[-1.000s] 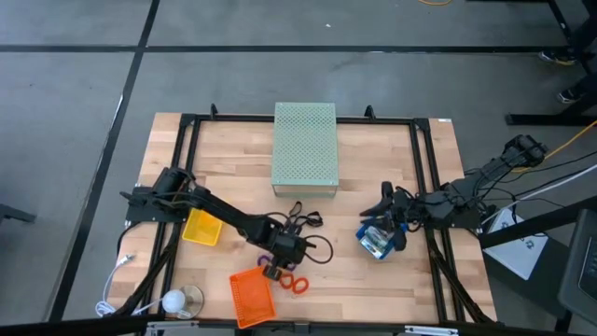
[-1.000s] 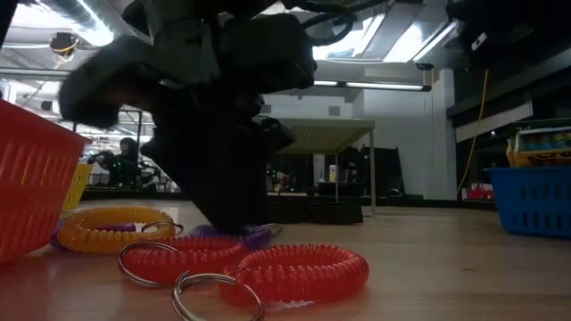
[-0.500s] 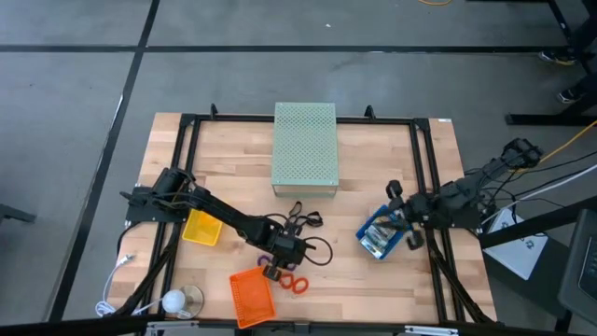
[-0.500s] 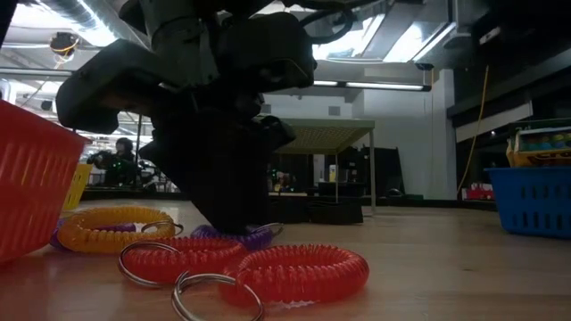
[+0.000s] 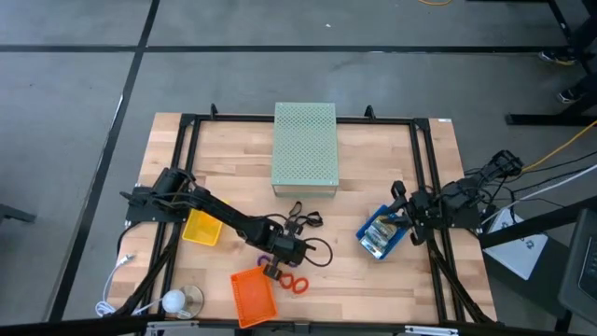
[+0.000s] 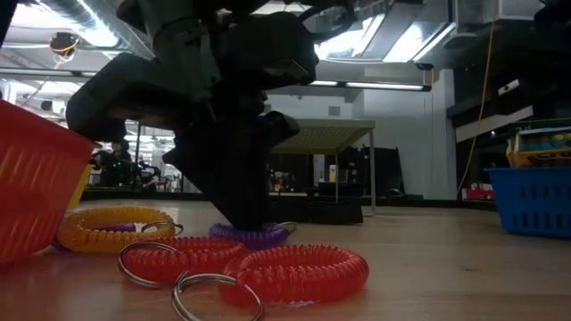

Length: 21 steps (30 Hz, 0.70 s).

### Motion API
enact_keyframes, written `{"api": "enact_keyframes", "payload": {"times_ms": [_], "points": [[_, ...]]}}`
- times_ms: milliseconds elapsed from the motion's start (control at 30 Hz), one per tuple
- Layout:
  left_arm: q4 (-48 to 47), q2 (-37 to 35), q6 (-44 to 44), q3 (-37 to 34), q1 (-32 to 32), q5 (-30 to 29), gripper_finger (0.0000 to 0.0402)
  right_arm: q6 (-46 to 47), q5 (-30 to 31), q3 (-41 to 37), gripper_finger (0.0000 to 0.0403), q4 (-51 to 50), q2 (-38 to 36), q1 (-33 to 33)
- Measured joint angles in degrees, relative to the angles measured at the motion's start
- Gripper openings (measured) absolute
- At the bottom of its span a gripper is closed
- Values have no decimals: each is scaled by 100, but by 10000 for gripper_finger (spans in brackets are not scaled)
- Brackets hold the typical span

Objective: Pick & Place Office Desk Supplies
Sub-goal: Put the violet spring keychain into the yellow bin

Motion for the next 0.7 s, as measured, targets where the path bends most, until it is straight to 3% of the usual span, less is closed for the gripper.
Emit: {"api": "enact_keyframes", "payload": {"times_ms": [300,533,700], "points": [[-671,-586,-126,-17,15,-129,6,9,-30,0,98,-6,4,0],[-2172,-1683,-673,-14,-53,-532,4,36,-44,0,98,-8,7,0],[-3182,-2509,-1293,-135,-70,-707,3,-256,-432,2,98,-17,7,4]]}}
